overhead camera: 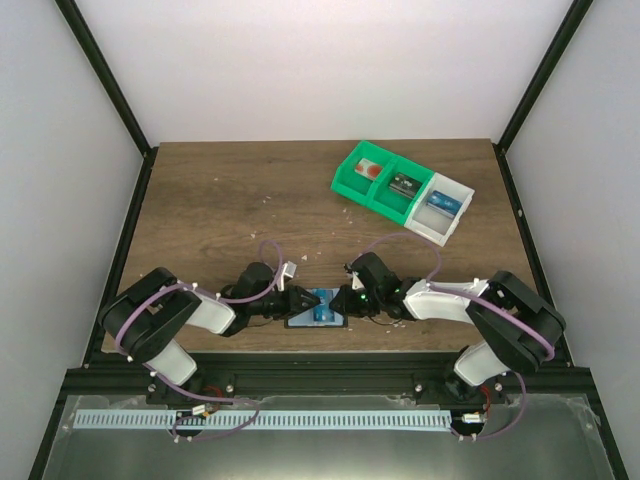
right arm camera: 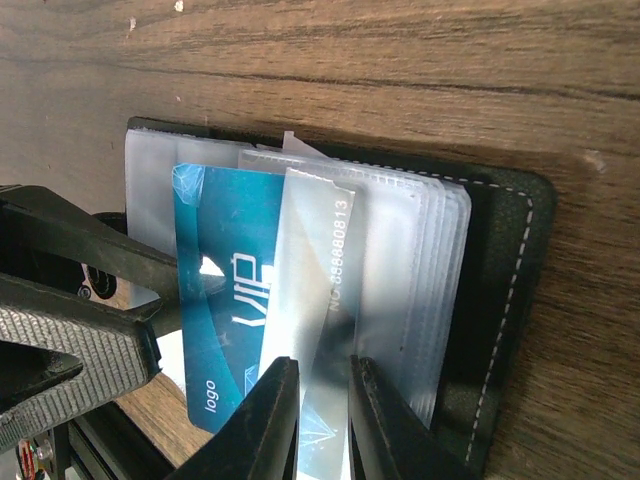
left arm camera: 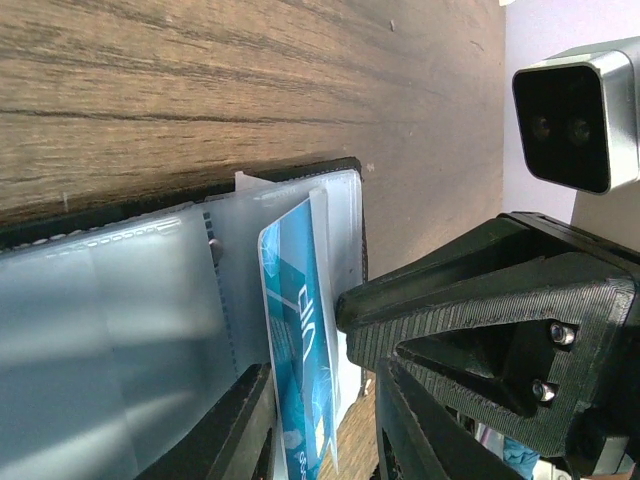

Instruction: Take the credit cards out of the card holder

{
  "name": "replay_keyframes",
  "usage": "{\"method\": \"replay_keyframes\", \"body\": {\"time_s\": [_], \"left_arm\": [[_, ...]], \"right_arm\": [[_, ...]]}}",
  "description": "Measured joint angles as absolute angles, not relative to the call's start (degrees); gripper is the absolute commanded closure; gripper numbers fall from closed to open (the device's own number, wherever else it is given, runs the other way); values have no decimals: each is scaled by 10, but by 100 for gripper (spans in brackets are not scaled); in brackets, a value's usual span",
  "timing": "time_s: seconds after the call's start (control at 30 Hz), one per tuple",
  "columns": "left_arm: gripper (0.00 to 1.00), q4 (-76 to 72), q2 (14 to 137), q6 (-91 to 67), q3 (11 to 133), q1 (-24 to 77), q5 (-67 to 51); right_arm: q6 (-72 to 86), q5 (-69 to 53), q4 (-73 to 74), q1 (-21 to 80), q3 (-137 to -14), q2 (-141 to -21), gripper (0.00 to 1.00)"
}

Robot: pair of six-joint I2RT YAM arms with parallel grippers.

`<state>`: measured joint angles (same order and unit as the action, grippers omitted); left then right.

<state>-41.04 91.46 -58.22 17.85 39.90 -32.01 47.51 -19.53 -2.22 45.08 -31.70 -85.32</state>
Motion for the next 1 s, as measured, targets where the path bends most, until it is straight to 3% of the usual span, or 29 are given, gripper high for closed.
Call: {"method": "replay_keyframes", "body": {"time_s": [0.2, 0.53, 1.0], "left_arm": [[73, -411, 915, -582, 179, 399, -320], [100, -411, 927, -576, 179, 399, -322], [100, -399, 907, -562, 178, 396, -324]], "right_arm": [[475, -195, -25, 451, -317, -855, 84], [475, -196, -27, 451, -317, -857, 84], [475, -196, -28, 451, -317, -857, 84]]}}
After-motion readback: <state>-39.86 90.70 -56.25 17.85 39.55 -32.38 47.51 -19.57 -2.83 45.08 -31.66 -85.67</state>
